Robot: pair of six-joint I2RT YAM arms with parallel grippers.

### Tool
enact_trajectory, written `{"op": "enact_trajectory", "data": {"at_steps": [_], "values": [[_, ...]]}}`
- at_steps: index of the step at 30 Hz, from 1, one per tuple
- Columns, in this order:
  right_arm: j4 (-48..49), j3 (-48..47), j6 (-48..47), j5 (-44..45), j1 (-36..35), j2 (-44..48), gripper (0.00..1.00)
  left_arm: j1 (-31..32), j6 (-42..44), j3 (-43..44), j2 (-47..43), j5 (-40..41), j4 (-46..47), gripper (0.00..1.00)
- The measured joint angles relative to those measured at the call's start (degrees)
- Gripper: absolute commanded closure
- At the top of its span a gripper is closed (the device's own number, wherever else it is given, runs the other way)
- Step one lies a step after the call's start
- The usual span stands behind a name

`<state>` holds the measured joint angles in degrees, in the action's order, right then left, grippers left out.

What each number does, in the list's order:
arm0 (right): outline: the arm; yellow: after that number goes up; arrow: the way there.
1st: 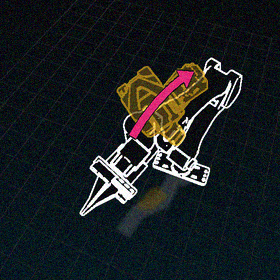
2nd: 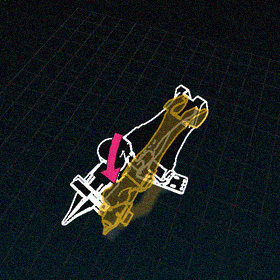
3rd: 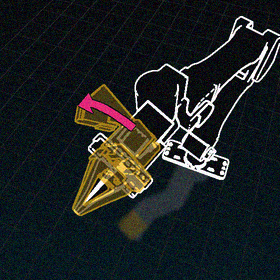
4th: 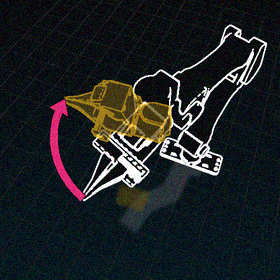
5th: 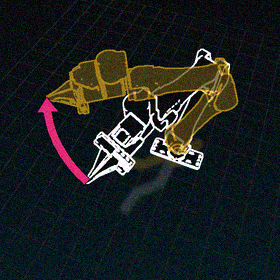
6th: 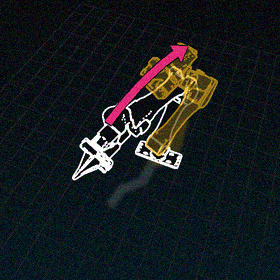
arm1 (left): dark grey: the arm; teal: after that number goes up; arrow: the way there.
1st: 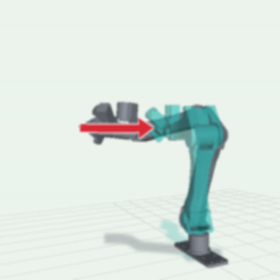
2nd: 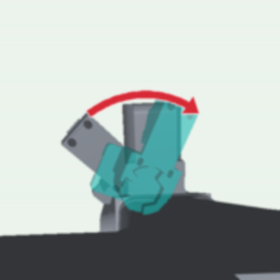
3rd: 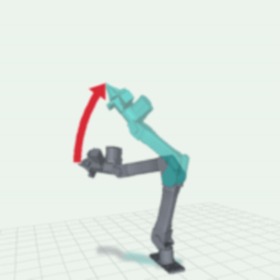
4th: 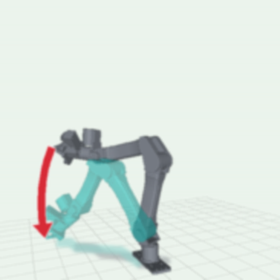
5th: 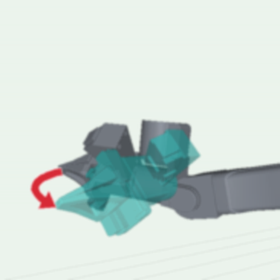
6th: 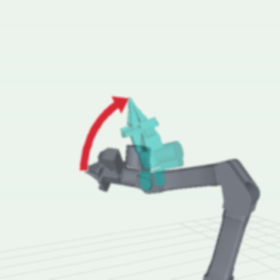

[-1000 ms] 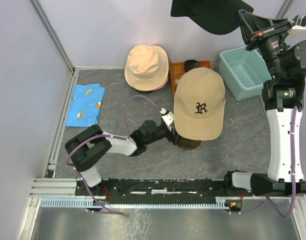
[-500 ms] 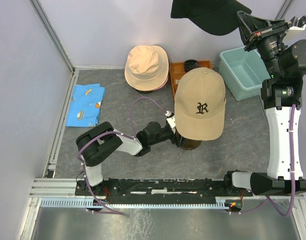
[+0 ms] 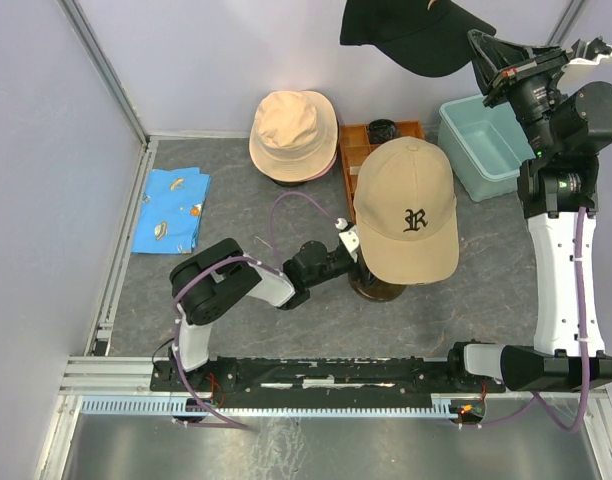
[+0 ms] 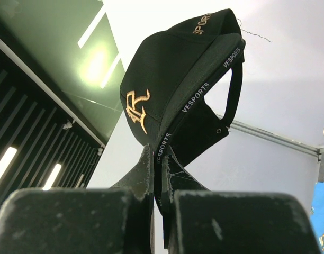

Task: Stack the hats
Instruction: Adjust the hat stand at the center of the board.

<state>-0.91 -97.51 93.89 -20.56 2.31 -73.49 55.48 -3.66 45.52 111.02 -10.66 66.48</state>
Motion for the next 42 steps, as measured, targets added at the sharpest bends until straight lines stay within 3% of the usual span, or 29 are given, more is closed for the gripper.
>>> {"op": "enact_trajectory", "data": {"at_steps": [3,8,16,20,27,35,42], "values": [[-0.02,0.9,-0.02,-0.04,0.0,0.11,1.0,0.0,-0.09,0.46,1.75,0.02,1.66,0.22],[-0.13,1.66,-0.02,-0.2,0.0,0.37,1.0,0.0,-1.31,1.64,4.17,-0.07,2.82,0.56],[-0.04,1.66,-0.02,-0.24,0.0,0.76,1.0,0.26,-2.08,3.02,5.7,0.0,4.02,0.92],[-0.02,1.77,-0.04,-0.26,0.0,0.85,1.0,0.28,-2.1,2.95,5.73,0.61,4.09,0.97],[0.07,2.56,-0.04,-0.24,0.0,1.05,1.0,0.85,-2.08,-3.04,2.47,8.72,6.69,0.97],[0.52,3.58,-0.02,-0.24,0.0,1.05,1.0,0.98,-1.95,-10.62,-3.91,21.33,6.27,0.97],[1.33,4.13,0.04,-0.24,0.0,1.11,1.0,1.7,-1.27,-12.26,-6.64,36.17,4.09,0.97]]}}
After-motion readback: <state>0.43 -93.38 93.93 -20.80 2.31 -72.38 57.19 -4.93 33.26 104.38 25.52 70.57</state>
